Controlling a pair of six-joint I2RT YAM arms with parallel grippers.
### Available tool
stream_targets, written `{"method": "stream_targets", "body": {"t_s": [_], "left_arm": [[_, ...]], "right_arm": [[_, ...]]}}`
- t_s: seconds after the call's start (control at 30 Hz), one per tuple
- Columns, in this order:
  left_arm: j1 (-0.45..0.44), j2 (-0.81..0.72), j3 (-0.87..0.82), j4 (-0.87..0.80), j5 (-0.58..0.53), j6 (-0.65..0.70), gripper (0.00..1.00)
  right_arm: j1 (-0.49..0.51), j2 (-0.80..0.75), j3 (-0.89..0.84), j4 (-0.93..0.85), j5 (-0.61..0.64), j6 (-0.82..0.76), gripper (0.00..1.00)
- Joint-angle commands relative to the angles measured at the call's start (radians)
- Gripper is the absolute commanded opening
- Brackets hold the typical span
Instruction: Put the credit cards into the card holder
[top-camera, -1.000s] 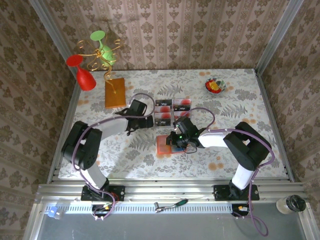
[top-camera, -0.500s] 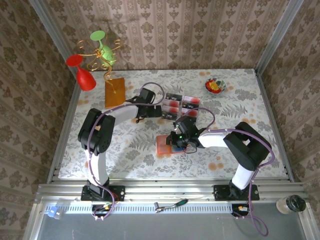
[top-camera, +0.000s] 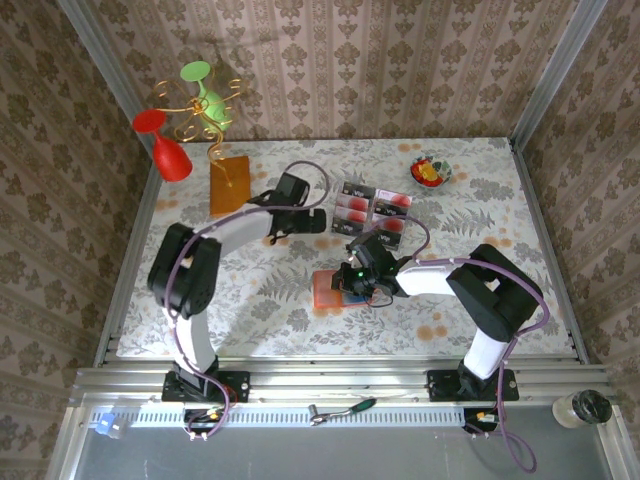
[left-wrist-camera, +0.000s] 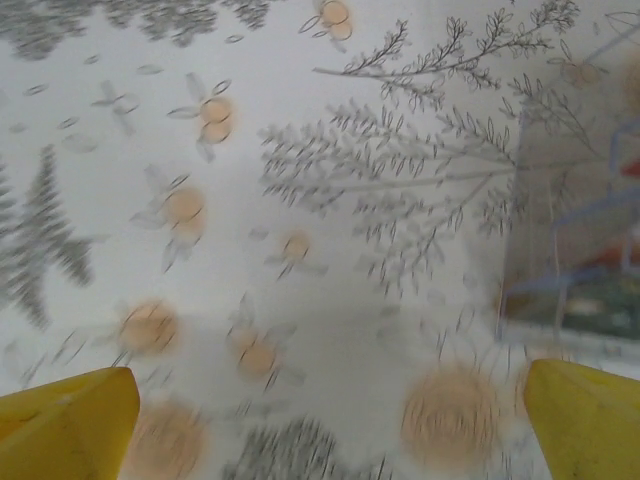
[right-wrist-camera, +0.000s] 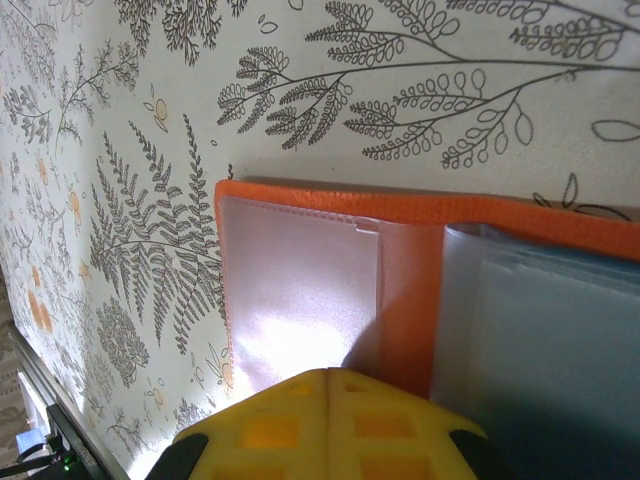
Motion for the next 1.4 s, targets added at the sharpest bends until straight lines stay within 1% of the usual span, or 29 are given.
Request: {"method": "stream_targets", "body": {"t_s": [0.0,0.13,0.23,0.4,0.5,0.73,0.97,1.07,1.13,1.17,1.2,1.27,1.37], "left_arm": [[-0.011,-0.139,-0.114,-0.024,0.029,-0.029,1.00],[-0.066,-0.269,-0.269,-0.018,0.022,-0.070,1.00],[-0.118,-0.328,-0.362,-0.008,0.003,-0.111,1.00],[-0.196,-0.346,-0.454,0.032,-0.031,-0.162,1.00],[-0.223,-0.336,-0.468,0.045,-0.050,-0.168,1.00],[-0.241,-0.292,-0.483,0.065,-0.062,-0.163,1.00],[-0.250,-0.248,-0.477,0.037,-0.098,-0.151,1.00],[-0.256,-0.249,-0.475,0.032,-0.116,-0.144,1.00],[-0.258,-0.251,-0.470,0.026,-0.123,-0.136,1.00],[-0.257,-0.251,-0.467,0.024,-0.125,-0.131,1.00],[-0.258,-0.251,-0.465,0.020,-0.126,-0.126,1.00],[-0.256,-0.250,-0.460,0.012,-0.132,-0.117,1.00],[-0.257,-0.251,-0.464,0.009,-0.138,-0.111,1.00]], "right_arm": [[0.009,-0.012,-0.016,0.013,0.038,0.010,0.04],[0.015,-0.007,-0.025,0.032,0.054,0.025,0.04],[0.023,-0.006,-0.027,0.039,0.063,0.032,0.04],[0.029,-0.007,-0.027,0.044,0.075,0.038,0.04],[0.030,-0.008,-0.024,0.042,0.075,0.040,0.04],[0.030,-0.045,-0.023,0.031,0.077,0.042,0.04],[0.008,-0.133,0.012,-0.061,0.092,-0.001,0.06],[-0.024,-0.186,0.046,-0.155,0.113,-0.060,0.09],[-0.057,-0.216,0.094,-0.259,0.142,-0.133,0.14],[-0.076,-0.227,0.122,-0.319,0.160,-0.182,0.19],[-0.090,-0.234,0.154,-0.377,0.181,-0.224,0.24],[-0.127,-0.241,0.222,-0.504,0.239,-0.329,0.38],[-0.180,-0.217,0.323,-0.649,0.300,-0.479,0.48]]}}
